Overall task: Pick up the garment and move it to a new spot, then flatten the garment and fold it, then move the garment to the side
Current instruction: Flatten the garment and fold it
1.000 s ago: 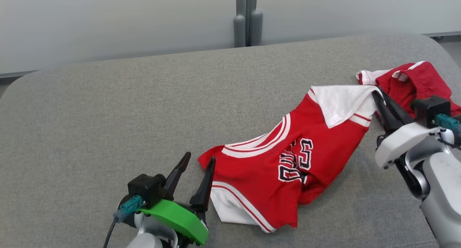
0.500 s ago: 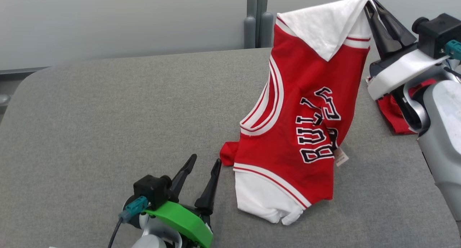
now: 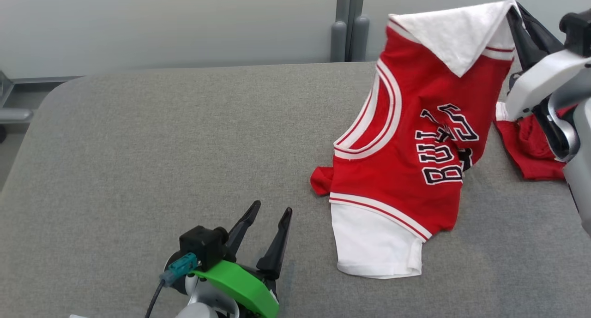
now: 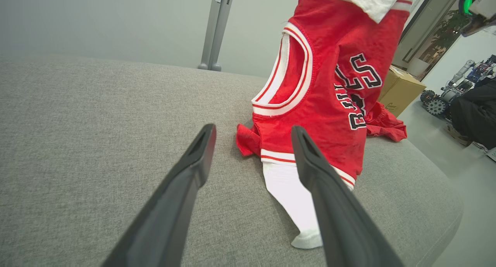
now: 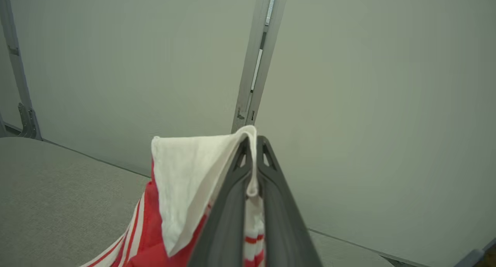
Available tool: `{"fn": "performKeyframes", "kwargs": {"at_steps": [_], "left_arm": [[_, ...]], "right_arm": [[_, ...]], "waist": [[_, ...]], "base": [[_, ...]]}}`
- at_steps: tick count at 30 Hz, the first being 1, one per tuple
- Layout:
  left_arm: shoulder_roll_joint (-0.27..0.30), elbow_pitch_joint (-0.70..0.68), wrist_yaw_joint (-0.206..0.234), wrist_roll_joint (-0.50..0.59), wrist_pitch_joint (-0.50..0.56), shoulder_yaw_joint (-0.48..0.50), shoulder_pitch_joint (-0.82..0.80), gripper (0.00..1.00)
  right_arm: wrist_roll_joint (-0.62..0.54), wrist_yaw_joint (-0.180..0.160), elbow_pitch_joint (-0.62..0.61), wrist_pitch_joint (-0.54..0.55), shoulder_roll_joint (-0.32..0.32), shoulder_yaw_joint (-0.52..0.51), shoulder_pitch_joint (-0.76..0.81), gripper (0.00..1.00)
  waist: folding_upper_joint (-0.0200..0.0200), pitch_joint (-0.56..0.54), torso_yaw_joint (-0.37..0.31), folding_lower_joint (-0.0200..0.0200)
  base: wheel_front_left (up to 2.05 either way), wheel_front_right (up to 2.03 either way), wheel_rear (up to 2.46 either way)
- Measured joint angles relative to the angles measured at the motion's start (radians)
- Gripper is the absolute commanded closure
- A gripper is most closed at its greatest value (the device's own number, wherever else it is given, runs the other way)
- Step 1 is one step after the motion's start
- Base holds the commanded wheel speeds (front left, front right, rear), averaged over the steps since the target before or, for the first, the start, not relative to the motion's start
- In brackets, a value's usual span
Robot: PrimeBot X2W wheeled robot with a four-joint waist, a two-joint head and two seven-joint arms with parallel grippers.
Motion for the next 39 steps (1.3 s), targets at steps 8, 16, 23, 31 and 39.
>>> {"fn": "performKeyframes", "kwargs": {"at_steps": [8,16,23,31,39], "left_arm": [[-0.002,-0.008,-0.003,0.000,0.009,-0.025,-0.004,0.00],[-0.002,-0.005,-0.006,0.001,0.007,-0.014,-0.009,0.00],[0.004,-0.002,0.003,0.000,-0.001,0.009,-0.007,0.00],[0.008,-0.009,0.012,0.000,-0.009,0.019,-0.001,0.00],[0.008,-0.012,0.018,0.000,-0.010,0.014,0.001,0.00]], "right_arm": [[0.004,-0.036,0.151,0.023,-0.028,-0.033,0.023,0.00],[-0.012,-0.052,0.218,0.004,-0.032,-0.028,0.014,0.00],[-0.023,-0.026,0.215,-0.058,0.007,0.031,0.001,0.00],[-0.023,0.003,0.176,-0.108,0.123,0.165,0.080,0.00],[-0.023,0.012,0.176,-0.111,0.179,0.296,0.219,0.00]], "waist": [[0.0000,0.026,0.045,0.0000],[0.0000,0.047,0.092,0.0000],[0.0000,0.039,0.066,0.0000],[0.0000,0.026,0.000,0.0000],[0.0000,0.017,-0.056,0.0000]], "base": [[0.00,0.00,0.00],[0.00,0.00,0.00],[0.00,0.00,0.00],[0.00,0.00,0.00],[0.00,0.00,0.00]]}}
